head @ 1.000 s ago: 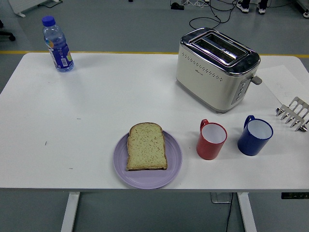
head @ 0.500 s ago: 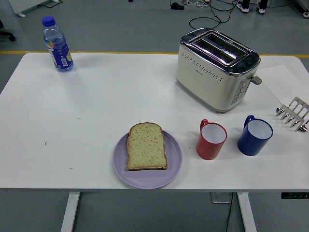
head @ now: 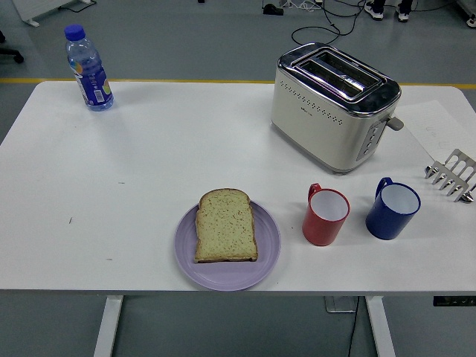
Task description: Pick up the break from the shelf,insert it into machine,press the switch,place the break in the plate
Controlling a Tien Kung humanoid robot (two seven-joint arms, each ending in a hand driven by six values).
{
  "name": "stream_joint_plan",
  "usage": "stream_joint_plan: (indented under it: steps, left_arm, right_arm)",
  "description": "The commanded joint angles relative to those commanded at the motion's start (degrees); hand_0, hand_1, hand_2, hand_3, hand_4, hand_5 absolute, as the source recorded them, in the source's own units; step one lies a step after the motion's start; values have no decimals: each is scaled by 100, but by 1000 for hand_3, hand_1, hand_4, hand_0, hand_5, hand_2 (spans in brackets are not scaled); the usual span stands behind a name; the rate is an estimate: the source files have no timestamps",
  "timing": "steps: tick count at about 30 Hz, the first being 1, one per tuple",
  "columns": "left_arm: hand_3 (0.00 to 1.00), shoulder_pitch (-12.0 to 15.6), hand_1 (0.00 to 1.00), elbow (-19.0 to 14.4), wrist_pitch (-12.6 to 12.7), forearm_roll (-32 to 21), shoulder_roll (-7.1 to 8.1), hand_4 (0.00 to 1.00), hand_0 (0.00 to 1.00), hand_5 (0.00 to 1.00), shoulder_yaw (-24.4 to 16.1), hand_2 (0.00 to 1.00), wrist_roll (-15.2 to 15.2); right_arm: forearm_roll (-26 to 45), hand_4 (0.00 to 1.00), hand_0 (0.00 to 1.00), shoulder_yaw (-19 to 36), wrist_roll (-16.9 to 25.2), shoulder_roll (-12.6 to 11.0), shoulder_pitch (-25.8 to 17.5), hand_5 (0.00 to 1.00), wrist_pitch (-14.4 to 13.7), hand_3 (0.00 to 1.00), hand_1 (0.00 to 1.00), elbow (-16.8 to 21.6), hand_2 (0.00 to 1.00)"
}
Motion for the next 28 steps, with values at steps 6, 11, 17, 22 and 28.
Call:
stream_joint_plan:
  steps: [6,11,17,22,28]
  left_arm:
    - [562,-32,478,0,-2,-17,0,347,419,998,11,511,-3]
    - [562,-48,478,0,-2,-22,0,347,419,998,18,511,-6]
    - [562,-70,478,0,-5,-25,2,347,419,998,31,511,-7]
    - [562,-78,478,0,1,-31,0,348,419,998,27,511,-12]
    - [562,-82,479,0,-4,-26,4,348,419,998,24,512,-17]
  right_arm:
    - [28,465,696,4,-24,28,28,315,9,638,672,-25,695]
    - [49,462,697,19,-21,34,40,316,1,634,671,-30,695]
    - [90,461,696,97,-47,33,38,317,-22,633,670,-35,695]
    - [135,457,696,185,-92,37,31,315,-60,616,661,-35,682]
    - [204,455,695,196,-110,45,36,311,-120,614,655,-41,680]
